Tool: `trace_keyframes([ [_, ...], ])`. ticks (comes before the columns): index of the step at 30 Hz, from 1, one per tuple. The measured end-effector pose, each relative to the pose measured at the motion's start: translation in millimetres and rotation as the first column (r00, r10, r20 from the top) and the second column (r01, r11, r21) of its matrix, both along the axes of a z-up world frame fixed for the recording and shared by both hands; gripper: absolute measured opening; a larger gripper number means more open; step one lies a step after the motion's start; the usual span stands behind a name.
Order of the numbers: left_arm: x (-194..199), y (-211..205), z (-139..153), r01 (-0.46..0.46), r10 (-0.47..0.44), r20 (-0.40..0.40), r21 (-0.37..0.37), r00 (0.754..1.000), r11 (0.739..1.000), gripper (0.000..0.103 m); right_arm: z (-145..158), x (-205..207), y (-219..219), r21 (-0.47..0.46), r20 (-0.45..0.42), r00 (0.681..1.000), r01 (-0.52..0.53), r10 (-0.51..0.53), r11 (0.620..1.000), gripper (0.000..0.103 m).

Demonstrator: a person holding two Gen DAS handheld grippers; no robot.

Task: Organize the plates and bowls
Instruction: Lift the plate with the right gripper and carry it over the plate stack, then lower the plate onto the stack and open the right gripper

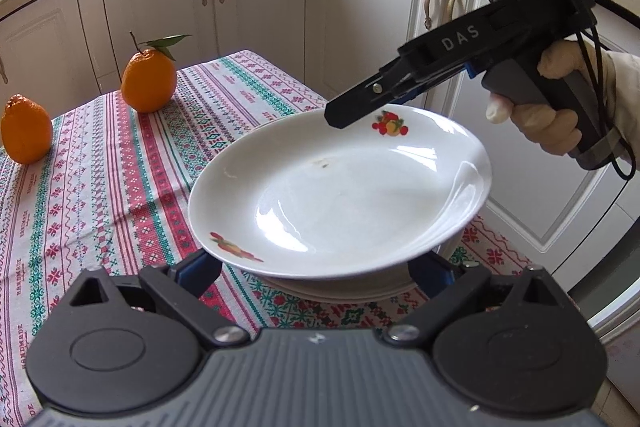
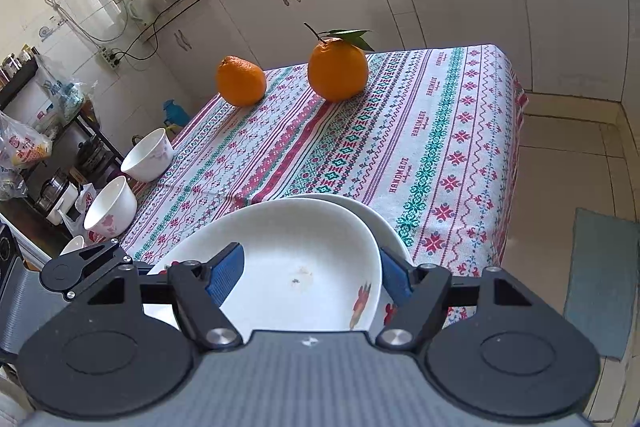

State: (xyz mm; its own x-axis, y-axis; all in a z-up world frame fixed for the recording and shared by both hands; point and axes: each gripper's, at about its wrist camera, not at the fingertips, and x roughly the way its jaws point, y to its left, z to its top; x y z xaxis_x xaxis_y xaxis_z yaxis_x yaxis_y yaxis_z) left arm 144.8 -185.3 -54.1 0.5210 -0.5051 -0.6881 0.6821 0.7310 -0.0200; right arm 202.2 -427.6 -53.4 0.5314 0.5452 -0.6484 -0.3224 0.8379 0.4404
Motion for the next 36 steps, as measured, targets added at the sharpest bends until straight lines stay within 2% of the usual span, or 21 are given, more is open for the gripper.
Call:
trace_keyframes([
  [5,-1,1,-4,0.038,-0.038,-0.037,-0.009,0.999,0.999,0.101,0,-6,0,-0.006,-0.001,1.000,0.012,-0.012,1.000,0.078],
  [7,-3,-2,-7,0.051,-0.050,-0.031,0.005,0.998,0.999,0.101,0,-8,-1,-0.011,-0.003,1.000,0.021,-0.021,1.000,0.078],
  [16,-4,0,-7,0.050,-0.051,-0.035,-0.018,0.998,0.999,0.101,0,-20,-9,-0.021,-0.003,0.997,0.072,-0.072,0.997,0.079],
  [21,-6,0,-7,0.055,-0.055,-0.031,-0.014,0.998,0.998,0.101,2,-23,-8,-0.056,-0.007,0.997,0.081,-0.082,0.995,0.080],
  [24,-7,3,-5,0.055,-0.055,-0.025,-0.026,0.998,0.998,0.101,4,-25,-1,-0.102,0.001,0.997,0.083,-0.083,0.991,0.084],
  [26,-9,6,-2,0.047,-0.047,-0.013,-0.034,0.999,0.998,0.101,7,-28,5,-0.137,0.019,0.997,0.078,-0.076,0.988,0.086],
  [31,-17,16,8,0.032,-0.031,0.028,-0.053,0.999,0.998,0.101,27,-39,26,-0.185,0.098,0.994,0.063,-0.045,0.981,0.101],
  [36,-29,30,21,0.009,-0.005,0.083,-0.058,0.997,0.998,0.101,46,-49,60,-0.225,0.175,0.985,0.043,-0.003,0.973,0.103],
])
